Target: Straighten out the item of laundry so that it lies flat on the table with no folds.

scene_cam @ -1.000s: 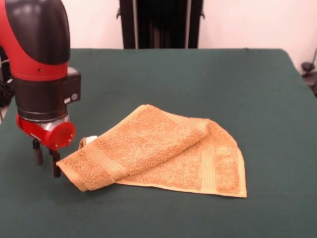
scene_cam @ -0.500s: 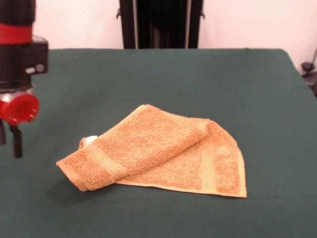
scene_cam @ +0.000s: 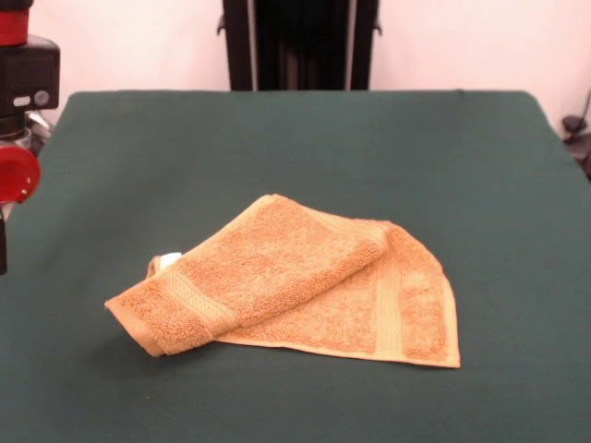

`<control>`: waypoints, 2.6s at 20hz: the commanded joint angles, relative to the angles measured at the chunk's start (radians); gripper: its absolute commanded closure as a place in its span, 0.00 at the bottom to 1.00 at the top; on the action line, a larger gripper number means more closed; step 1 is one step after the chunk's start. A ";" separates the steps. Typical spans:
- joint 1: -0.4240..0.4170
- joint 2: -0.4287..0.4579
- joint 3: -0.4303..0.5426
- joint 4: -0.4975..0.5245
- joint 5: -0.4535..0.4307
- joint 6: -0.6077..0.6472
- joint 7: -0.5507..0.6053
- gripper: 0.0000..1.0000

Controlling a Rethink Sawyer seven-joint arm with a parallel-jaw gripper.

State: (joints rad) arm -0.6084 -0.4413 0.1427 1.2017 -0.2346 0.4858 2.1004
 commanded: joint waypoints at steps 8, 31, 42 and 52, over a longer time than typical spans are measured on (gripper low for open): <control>0.090 0.011 0.089 0.073 -0.025 0.150 -0.078 0.00; 0.163 0.048 0.065 0.017 0.019 0.168 0.032 0.00; 0.175 0.110 0.065 -0.018 0.019 0.104 0.049 0.00; 0.198 0.138 0.053 -0.055 0.025 0.111 0.076 0.00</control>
State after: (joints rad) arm -0.4734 -0.3695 0.1414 1.1348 -0.2436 0.5655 2.1004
